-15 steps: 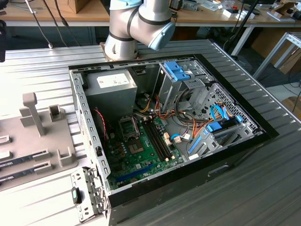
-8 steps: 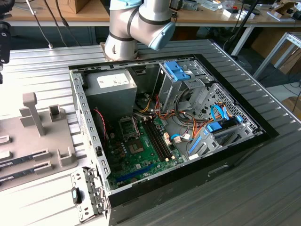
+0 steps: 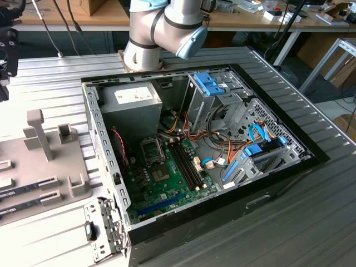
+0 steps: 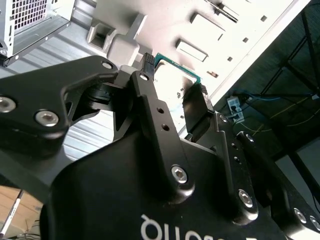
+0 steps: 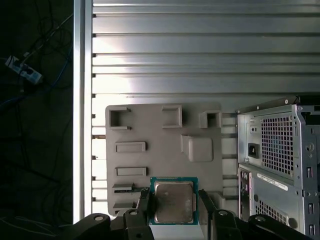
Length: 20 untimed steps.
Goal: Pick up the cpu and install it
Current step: 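Pick up the cpu and move it towards the insertion slot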
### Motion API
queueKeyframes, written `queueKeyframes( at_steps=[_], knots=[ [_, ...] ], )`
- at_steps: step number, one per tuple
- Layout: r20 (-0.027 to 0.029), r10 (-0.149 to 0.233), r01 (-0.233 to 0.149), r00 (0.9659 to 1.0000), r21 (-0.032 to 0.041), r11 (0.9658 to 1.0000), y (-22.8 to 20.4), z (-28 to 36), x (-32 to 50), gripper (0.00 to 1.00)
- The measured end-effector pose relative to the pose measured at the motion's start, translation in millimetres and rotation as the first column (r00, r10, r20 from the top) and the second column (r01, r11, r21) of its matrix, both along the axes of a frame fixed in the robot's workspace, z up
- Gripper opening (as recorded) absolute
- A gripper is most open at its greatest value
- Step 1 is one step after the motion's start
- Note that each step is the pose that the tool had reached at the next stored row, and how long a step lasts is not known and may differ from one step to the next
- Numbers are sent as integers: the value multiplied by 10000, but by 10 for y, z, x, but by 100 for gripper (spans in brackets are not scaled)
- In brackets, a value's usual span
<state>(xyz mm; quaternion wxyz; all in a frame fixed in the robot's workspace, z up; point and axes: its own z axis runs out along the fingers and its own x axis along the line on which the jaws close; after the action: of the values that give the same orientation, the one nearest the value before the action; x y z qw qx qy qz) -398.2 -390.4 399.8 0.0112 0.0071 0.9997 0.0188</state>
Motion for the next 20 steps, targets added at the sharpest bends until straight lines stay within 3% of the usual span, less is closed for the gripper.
queueKeyframes(
  at_steps=[20],
  knots=[
    [1, 0, 0, 10000, 1, 10000, -1, -76, 155, 47]
  ],
)
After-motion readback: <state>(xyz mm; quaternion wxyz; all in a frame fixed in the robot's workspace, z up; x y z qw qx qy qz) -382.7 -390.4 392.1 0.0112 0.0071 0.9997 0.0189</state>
